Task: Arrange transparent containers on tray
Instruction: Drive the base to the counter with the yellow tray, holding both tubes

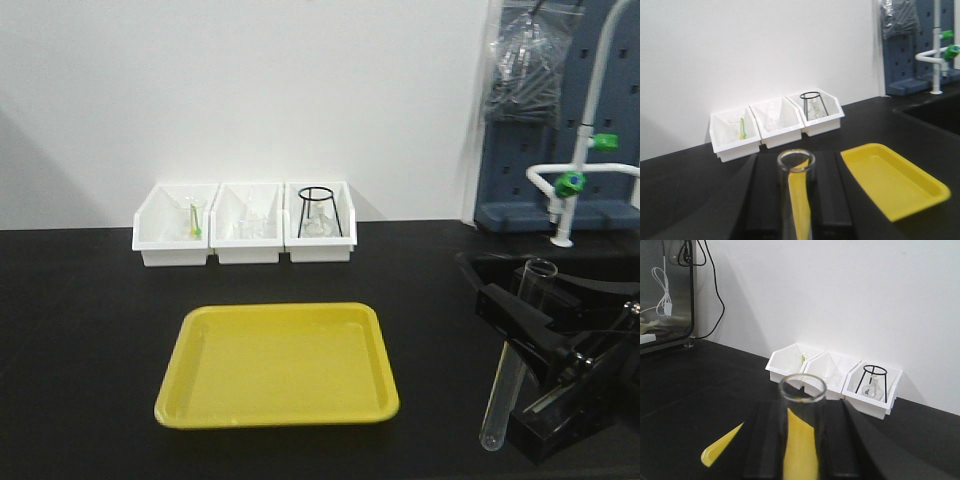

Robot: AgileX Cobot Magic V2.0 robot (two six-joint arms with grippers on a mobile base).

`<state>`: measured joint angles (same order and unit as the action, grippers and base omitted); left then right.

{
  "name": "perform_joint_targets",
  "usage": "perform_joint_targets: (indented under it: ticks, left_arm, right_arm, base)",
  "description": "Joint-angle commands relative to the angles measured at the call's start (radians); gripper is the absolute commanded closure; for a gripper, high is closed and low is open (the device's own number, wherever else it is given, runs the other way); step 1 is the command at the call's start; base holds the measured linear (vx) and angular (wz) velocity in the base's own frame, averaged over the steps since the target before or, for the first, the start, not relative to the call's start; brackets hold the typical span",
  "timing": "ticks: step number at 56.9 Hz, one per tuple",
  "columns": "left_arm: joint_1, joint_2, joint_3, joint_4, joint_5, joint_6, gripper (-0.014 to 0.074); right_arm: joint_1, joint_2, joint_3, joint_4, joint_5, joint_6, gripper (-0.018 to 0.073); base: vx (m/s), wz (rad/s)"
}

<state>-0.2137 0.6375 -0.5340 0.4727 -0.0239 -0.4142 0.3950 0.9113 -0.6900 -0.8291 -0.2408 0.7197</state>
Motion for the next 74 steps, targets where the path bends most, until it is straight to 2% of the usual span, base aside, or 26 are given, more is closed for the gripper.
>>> perform_joint_targets:
  ticks: [1, 40, 74]
  left_arm:
    - [-0.005, 0.004, -0.029, -0.011, -0.070, -0.010, 0.0603]
    - [-0.005, 0.004, -0.029, -0.011, -0.070, -0.010, 0.0603]
    - [-0.005, 0.004, -0.029, -0.011, -0.070, -0.010, 0.0603]
  right_arm:
    - [-0.003, -0.013, -0.030, 0.009, -0.059, -0.001, 0.0572]
    - [-0.003, -0.013, -0.030, 0.009, -0.059, -0.001, 0.0572]
    - [-0.003, -0.013, -0.030, 0.009, -0.059, -0.001, 0.0572]
  base:
    - [0.42, 0.17]
    - [0.33, 0.08]
    - [0.06, 0.01]
